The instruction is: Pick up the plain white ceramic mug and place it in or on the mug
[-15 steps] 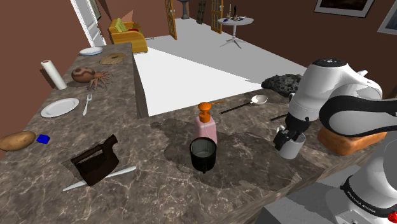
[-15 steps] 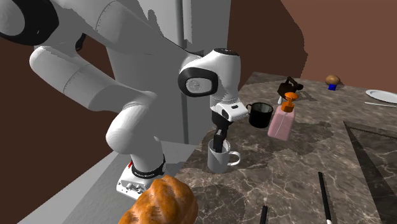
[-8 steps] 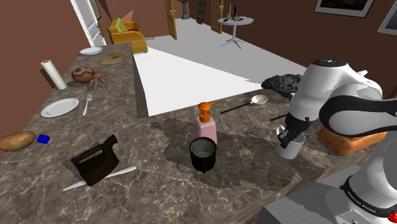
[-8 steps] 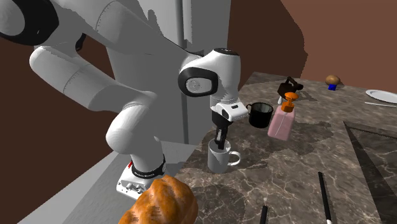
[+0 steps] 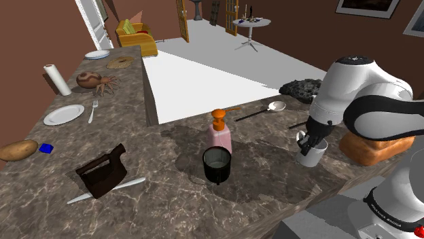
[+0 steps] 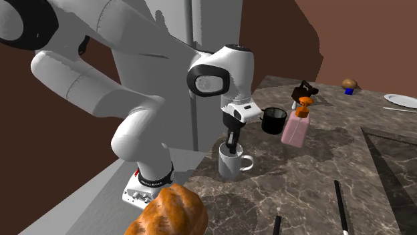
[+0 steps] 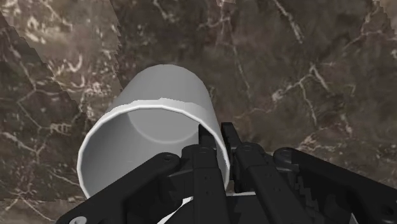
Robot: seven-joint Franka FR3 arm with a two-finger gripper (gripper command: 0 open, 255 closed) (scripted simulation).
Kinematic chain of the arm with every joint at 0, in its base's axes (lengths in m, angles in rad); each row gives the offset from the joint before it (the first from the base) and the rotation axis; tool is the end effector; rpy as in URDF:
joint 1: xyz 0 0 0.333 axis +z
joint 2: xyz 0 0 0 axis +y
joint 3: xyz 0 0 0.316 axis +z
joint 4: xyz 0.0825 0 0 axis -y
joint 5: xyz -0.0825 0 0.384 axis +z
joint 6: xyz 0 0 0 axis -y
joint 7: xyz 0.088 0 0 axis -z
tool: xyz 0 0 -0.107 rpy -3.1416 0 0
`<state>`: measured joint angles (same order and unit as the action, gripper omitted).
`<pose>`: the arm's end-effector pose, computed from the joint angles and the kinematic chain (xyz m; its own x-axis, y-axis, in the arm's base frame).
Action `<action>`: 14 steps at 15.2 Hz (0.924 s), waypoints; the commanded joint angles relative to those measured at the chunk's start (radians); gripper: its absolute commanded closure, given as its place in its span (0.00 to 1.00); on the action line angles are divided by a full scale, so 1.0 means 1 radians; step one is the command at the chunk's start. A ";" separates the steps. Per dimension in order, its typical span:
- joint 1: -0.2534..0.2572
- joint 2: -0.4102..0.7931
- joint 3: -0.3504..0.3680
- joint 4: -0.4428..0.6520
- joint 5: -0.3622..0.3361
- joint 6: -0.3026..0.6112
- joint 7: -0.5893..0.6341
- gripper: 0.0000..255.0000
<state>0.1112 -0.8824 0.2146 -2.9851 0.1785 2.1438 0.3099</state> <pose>0.2626 0.0803 0.3663 0.9876 -0.1521 0.0397 -0.1522 -0.9883 -0.0002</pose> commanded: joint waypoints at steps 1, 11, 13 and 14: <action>-0.001 -0.021 -0.005 0.018 -0.005 -0.040 0.001 1.00; -0.013 -0.075 -0.028 0.130 -0.030 -0.204 0.001 1.00; -0.016 -0.080 -0.032 0.154 -0.034 -0.234 0.001 1.00; -0.017 -0.083 -0.034 0.167 -0.036 -0.249 0.001 1.00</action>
<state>0.0953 -0.9597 0.1831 -2.8304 0.1444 1.9129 0.3105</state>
